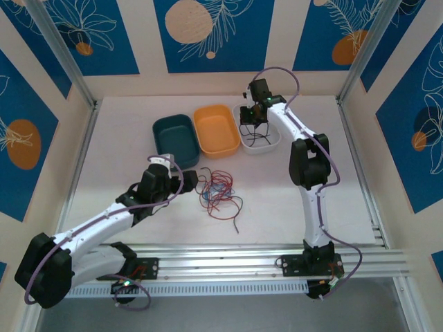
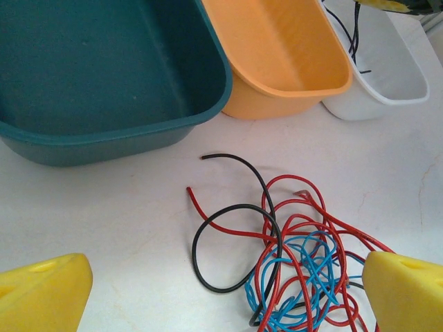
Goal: Untangle the cables
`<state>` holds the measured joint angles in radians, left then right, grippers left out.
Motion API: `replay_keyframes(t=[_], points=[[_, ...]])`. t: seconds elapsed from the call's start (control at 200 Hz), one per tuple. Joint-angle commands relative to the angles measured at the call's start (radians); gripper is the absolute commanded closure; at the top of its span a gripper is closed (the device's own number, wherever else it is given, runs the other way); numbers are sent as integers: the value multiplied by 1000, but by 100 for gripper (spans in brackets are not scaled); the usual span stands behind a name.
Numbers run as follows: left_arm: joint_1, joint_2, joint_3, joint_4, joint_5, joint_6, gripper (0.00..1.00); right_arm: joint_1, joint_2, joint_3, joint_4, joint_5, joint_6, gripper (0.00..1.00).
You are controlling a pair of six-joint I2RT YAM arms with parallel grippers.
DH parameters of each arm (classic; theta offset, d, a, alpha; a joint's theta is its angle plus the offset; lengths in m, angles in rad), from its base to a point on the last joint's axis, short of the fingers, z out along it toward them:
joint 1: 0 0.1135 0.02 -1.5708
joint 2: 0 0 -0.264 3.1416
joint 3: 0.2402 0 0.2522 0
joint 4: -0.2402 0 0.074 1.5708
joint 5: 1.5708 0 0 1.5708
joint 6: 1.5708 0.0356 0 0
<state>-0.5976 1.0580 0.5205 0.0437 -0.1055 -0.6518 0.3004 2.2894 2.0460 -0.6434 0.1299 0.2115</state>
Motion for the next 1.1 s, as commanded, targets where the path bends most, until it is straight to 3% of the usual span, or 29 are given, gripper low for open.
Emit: replay_keyframes(t=[0.0,0.145,0.525,0.695,0.88,1.095], points=[[8,10,1,16,13,6,0,-3,22,-6,-14,-21,12,98],[8,13,3,16,18,8,0,-3,38,11,-38,-7,14,96],[7,2,3,10,18,9,0,10,-4,14,-73,4,9,77],[8,-2,-1,7,21,5,0,27,-33,0,-75,13,8,72],[8,-23,-11,-1,14,4,0,46,-86,-34,-67,30,9,58],[8,-41,-11,-18,7,5,0,76,-196,-105,-59,76,46,51]])
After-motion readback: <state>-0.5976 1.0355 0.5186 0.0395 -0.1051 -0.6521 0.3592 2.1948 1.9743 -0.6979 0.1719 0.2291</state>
